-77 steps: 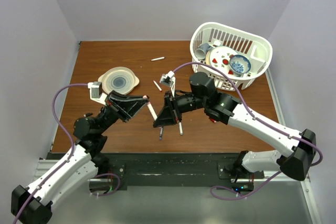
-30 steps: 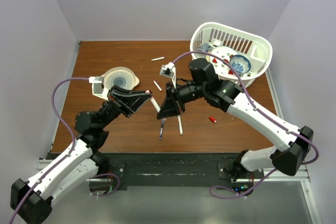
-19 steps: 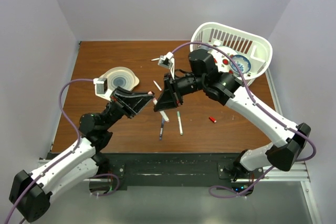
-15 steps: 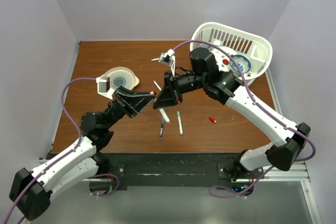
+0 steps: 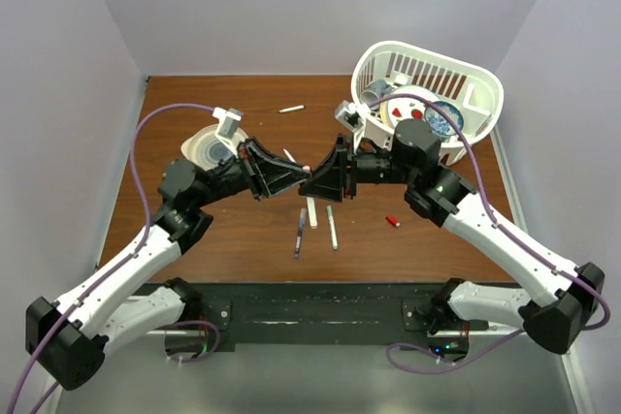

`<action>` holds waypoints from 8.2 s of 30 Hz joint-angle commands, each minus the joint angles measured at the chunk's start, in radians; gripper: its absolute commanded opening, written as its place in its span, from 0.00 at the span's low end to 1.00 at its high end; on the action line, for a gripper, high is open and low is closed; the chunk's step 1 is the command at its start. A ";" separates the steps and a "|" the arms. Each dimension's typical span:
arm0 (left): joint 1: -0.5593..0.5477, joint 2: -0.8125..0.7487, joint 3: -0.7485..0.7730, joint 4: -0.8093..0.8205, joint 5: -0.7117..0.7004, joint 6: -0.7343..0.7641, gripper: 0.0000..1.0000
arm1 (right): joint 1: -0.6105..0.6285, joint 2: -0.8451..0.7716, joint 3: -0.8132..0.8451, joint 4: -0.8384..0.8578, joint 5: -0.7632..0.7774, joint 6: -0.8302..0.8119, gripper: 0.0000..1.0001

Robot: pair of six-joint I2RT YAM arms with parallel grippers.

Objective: Insert the pens into the pen caps

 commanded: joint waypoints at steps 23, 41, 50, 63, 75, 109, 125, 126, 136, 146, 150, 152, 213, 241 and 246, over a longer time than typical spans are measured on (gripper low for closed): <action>0.077 0.318 0.008 -0.792 -0.634 0.438 0.00 | -0.035 -0.522 -0.422 -0.207 0.442 0.180 0.88; 0.120 0.466 -0.048 -0.746 -0.624 0.383 0.35 | -0.035 -0.399 -0.368 -0.273 0.447 0.203 0.88; 0.120 0.303 0.060 -0.853 -0.656 0.400 0.89 | -0.037 -0.365 -0.356 -0.436 0.607 0.255 0.88; 0.121 0.053 0.032 -0.959 -0.688 0.673 1.00 | -0.037 -0.185 -0.379 -0.674 1.125 0.559 0.88; 0.121 -0.054 -0.003 -0.990 -0.901 0.650 1.00 | -0.035 0.211 -0.111 -0.396 0.887 0.040 0.81; 0.121 -0.341 -0.078 -0.901 -0.869 0.652 0.99 | -0.032 1.218 0.863 -0.339 0.875 -0.223 0.39; 0.120 -0.350 -0.089 -0.887 -0.799 0.649 0.92 | -0.003 1.049 0.655 -0.405 1.044 -0.274 0.00; 0.120 -0.347 -0.091 -0.880 -0.777 0.639 0.89 | -0.003 1.019 0.588 -0.398 1.019 -0.260 0.00; 0.120 -0.291 -0.253 -0.559 -0.262 0.357 0.82 | -0.002 0.626 0.180 -0.188 0.780 0.019 0.00; 0.118 -0.097 -0.305 -0.232 -0.116 0.230 0.77 | 0.124 0.275 -0.196 0.378 0.836 0.415 0.00; 0.117 -0.059 -0.299 -0.171 -0.122 0.211 0.77 | 0.191 0.221 -0.238 0.441 0.885 0.413 0.00; 0.117 -0.038 -0.290 -0.168 -0.128 0.208 0.75 | 0.210 0.199 -0.253 0.477 0.895 0.427 0.00; 0.120 -0.286 -0.092 -0.757 -0.432 0.811 0.00 | -0.006 -0.095 -0.350 -0.863 1.370 1.408 0.46; 0.118 -0.344 -0.089 -0.795 -0.504 0.805 0.00 | -0.351 0.303 -0.314 -0.750 1.073 1.567 0.56; 0.118 -0.344 -0.089 -0.798 -0.506 0.805 0.00 | -0.364 0.354 -0.305 -0.743 0.985 1.579 0.54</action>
